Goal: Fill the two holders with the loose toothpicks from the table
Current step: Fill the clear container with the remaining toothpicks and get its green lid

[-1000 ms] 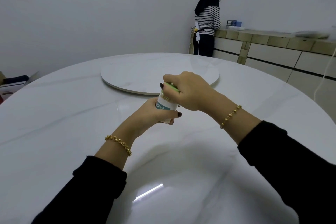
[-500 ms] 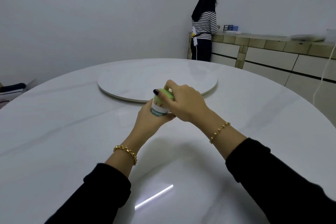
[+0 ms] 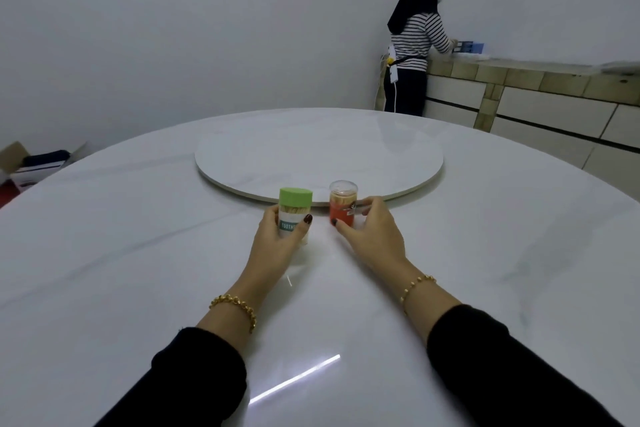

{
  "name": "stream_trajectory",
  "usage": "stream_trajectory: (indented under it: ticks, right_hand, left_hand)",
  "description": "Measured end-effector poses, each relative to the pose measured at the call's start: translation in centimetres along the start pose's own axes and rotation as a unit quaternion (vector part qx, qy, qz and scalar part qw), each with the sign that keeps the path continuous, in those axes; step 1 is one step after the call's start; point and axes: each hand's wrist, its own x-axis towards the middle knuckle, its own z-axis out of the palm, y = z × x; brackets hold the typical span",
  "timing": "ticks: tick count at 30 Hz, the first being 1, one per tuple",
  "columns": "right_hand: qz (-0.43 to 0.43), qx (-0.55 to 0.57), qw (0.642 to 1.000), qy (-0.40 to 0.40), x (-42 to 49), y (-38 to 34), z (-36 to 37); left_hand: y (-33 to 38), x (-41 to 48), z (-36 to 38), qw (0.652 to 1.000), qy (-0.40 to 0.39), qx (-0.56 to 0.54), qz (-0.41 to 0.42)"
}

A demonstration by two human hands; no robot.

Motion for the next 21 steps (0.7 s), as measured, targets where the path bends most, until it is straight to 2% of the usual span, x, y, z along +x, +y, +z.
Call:
stream_trajectory:
  ticks: [10, 17, 21]
  right_hand:
    - [-0.014, 0.036, 0.998, -0.045, 2.5, 1.2, 1.7]
    - [-0.04, 0.052, 0.996, -0.052, 1.0, 1.7, 0.3]
    - [-0.058, 0.029, 0.995, -0.07, -0.4, 2.0, -0.7]
  left_hand:
    - [-0.6, 1.5, 0.1, 0.996, -0.068, 0.059, 0.023]
    - [-0.6, 1.2, 0.3, 0.985, -0.079, 0.154, 0.028]
    - [-0.5, 0.7, 0.2, 0.985, -0.079, 0.154, 0.009]
